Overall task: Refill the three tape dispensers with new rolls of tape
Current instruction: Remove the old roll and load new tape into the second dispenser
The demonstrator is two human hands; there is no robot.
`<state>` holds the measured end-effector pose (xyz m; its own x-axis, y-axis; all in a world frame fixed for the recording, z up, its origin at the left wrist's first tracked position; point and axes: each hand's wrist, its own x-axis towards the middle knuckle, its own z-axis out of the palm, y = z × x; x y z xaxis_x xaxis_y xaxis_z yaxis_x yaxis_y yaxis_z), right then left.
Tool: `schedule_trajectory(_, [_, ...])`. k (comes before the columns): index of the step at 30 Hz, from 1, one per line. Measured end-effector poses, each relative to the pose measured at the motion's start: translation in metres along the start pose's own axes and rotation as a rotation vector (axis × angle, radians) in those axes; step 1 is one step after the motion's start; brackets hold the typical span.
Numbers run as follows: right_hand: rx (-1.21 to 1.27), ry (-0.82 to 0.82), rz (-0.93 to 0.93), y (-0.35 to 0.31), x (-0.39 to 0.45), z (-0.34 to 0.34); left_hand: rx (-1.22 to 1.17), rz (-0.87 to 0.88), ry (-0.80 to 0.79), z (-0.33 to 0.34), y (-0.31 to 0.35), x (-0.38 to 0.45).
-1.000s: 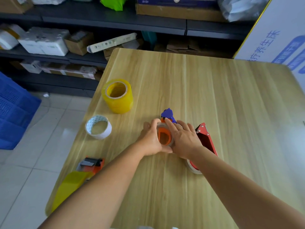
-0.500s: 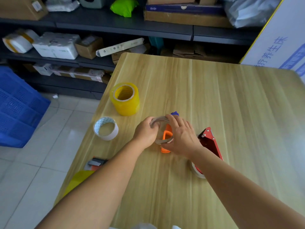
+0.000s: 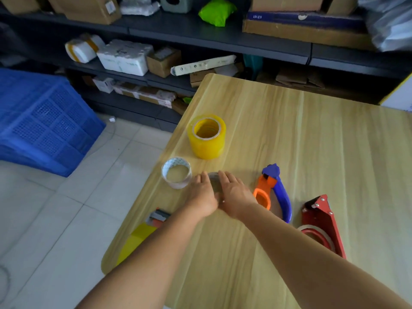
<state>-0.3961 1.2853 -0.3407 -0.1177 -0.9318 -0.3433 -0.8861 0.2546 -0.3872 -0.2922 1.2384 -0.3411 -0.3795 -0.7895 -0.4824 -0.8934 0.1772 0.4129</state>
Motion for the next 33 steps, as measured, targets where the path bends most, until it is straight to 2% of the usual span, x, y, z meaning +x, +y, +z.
schedule_trajectory(3, [-0.011, -0.044, -0.025, -0.002, 0.008, -0.005, -0.009, 0.011, 0.023, -0.004, -0.001, 0.007])
schedule_trajectory(5, [-0.014, -0.042, -0.066, -0.003, 0.016, -0.014, 0.002, 0.073, 0.113, -0.01, 0.0, 0.013])
schedule_trajectory(8, [0.039, 0.045, -0.07, -0.004, 0.029, -0.033, -0.041, 0.177, 0.262, -0.023, 0.003, 0.025])
schedule_trajectory(11, [0.02, 0.123, -0.041, -0.006, 0.044, -0.049, -0.065, 0.183, 0.33, -0.038, 0.005, 0.04])
schedule_trajectory(18, [-0.141, 0.152, -0.102, -0.02, 0.088, -0.052, -0.006, 0.049, 0.27, -0.067, -0.001, 0.073])
schedule_trajectory(21, [-0.186, 0.153, -0.097, -0.024, 0.105, -0.048, -0.044, 0.021, 0.242, -0.074, -0.001, 0.079])
schedule_trajectory(23, [-0.206, 0.211, -0.099, -0.023, 0.113, -0.048, -0.076, 0.015, 0.235, -0.077, 0.0, 0.082])
schedule_trajectory(28, [-0.156, 0.285, -0.167, -0.017, 0.121, -0.05, -0.183, 0.072, 0.309, -0.082, -0.006, 0.084])
schedule_trajectory(33, [-0.091, 0.37, -0.245, -0.01, 0.103, -0.048, -0.247, 0.022, 0.341, -0.087, -0.005, 0.085])
